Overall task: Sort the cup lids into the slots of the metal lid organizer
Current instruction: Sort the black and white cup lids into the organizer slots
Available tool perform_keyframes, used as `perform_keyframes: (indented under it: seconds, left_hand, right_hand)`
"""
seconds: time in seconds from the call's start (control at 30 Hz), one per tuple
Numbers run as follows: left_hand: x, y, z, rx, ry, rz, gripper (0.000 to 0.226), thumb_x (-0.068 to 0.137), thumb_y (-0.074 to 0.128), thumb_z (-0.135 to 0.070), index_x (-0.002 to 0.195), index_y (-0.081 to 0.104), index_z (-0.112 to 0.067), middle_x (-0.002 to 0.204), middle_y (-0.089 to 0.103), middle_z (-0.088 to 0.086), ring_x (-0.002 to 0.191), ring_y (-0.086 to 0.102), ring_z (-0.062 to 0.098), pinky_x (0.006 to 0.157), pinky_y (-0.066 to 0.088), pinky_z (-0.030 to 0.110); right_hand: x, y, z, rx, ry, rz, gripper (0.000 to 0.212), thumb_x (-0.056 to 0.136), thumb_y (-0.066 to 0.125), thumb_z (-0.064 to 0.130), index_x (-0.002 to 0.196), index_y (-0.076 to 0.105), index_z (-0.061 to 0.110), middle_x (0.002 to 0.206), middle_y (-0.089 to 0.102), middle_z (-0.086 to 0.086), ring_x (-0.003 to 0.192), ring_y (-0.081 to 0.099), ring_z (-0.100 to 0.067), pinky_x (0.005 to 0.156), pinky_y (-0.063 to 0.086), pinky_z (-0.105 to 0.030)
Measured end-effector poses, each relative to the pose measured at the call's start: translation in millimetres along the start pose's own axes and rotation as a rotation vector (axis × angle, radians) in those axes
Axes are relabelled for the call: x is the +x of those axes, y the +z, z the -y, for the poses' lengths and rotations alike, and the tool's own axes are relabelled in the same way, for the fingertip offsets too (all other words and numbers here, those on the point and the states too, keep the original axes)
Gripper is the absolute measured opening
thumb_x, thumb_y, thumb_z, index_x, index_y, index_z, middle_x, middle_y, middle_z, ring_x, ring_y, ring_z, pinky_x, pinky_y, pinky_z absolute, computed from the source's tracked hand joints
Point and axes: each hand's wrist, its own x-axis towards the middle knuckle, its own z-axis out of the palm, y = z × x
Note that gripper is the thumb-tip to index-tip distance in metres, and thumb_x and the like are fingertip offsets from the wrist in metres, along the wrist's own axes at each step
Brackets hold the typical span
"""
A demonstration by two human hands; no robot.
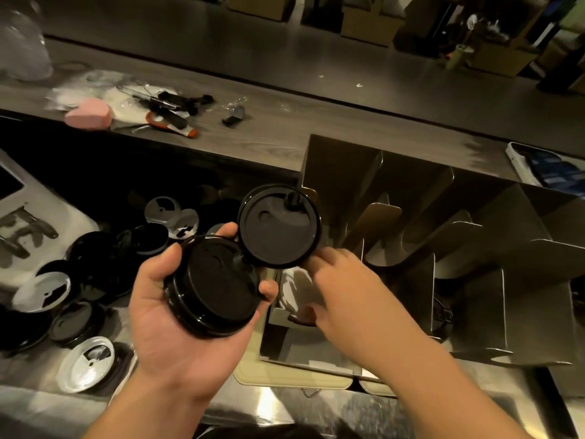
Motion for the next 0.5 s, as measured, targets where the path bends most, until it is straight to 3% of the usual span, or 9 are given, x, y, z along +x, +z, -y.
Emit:
perform_keyframes:
  seconds: [0.07, 0.1, 0.17, 0.23, 0.3, 0.37, 0.5]
  left_hand:
    - [-4.3, 4.8, 5.9, 0.012, 0.005, 0.125, 0.043, 0.084, 0.056, -0.042, 0.108, 0.074, -0.011, 0.115, 0.071, 0.009, 0.099, 0.067, 0.025, 0.074, 0.048, 0.039]
    - [-7.2, 6.9, 11.0, 0.074, 0.021, 0.119, 0.042, 0.078, 0.061, -0.042, 0.104, 0.075, -0.012, 0.111, 0.072, 0.008, 0.094, 0.068, 0.023, 0.069, 0.048, 0.037]
    - [-11.2, 13.7, 21.3, 0.226, 0.018, 0.039, 0.043, 0.064, 0.068, -0.043, 0.093, 0.077, -0.013, 0.102, 0.072, 0.008, 0.083, 0.066, 0.021, 0.056, 0.045, 0.033]
    - [-13.1, 27.3, 32.2, 0.278, -0.056, 0.015, 0.041, 0.064, 0.068, -0.041, 0.089, 0.077, -0.010, 0.101, 0.071, 0.011, 0.080, 0.064, 0.023, 0.055, 0.040, 0.032]
    - [-12.3, 32.8, 44.3, 0.295, -0.157, 0.021, 0.040, 0.064, 0.073, -0.038, 0.088, 0.076, -0.007, 0.103, 0.071, 0.013, 0.079, 0.062, 0.024, 0.055, 0.038, 0.032]
    - [-9.9, 44.3, 55.2, 0.328, -0.237, 0.030, 0.042, 0.061, 0.081, -0.038, 0.088, 0.076, -0.007, 0.104, 0.070, 0.014, 0.078, 0.061, 0.025, 0.054, 0.037, 0.033]
    - [16.8, 58.9, 63.3, 0.380, -0.304, 0.016, 0.051, 0.047, 0.089, -0.041, 0.082, 0.075, -0.008, 0.107, 0.065, 0.013, 0.077, 0.060, 0.022, 0.051, 0.037, 0.026]
  right_hand:
    - [-18.9, -19.3, -7.0, 0.273, 0.036, -0.198, 0.028, 0.088, 0.067, 0.038, 0.114, 0.056, 0.038, 0.106, 0.056, 0.025, 0.102, 0.053, 0.004, 0.083, 0.045, -0.012]
    - [-27.6, -25.5, -16.7, 0.376, 0.038, -0.296, 0.026, 0.085, 0.070, 0.035, 0.107, 0.057, 0.038, 0.099, 0.057, 0.027, 0.098, 0.056, 0.005, 0.078, 0.046, -0.011]
    - [-42.1, -37.0, -42.0, 0.588, -0.004, -0.397, 0.034, 0.078, 0.077, 0.028, 0.108, 0.061, 0.034, 0.104, 0.060, 0.022, 0.103, 0.060, -0.001, 0.083, 0.050, -0.015]
    - [-49.0, -54.0, -67.3, 0.797, -0.088, -0.278, 0.053, 0.074, 0.080, 0.030, 0.122, 0.058, 0.038, 0.127, 0.057, 0.017, 0.120, 0.058, -0.011, 0.094, 0.052, -0.030]
    - [-52.5, -71.5, -87.8, 0.848, -0.181, -0.064, 0.073, 0.072, 0.081, 0.030, 0.135, 0.048, 0.044, 0.148, 0.043, 0.019, 0.136, 0.045, -0.011, 0.103, 0.047, -0.040]
    - [-55.1, -85.1, -102.3, 0.721, -0.250, 0.082, 0.083, 0.073, 0.082, 0.029, 0.141, 0.039, 0.050, 0.153, 0.032, 0.029, 0.141, 0.034, 0.001, 0.109, 0.041, -0.036]
    - [-58.3, -98.5, -118.9, 0.458, -0.314, 0.165, 0.082, 0.073, 0.081, 0.034, 0.141, 0.040, 0.052, 0.149, 0.028, 0.040, 0.139, 0.024, 0.015, 0.112, 0.031, -0.020]
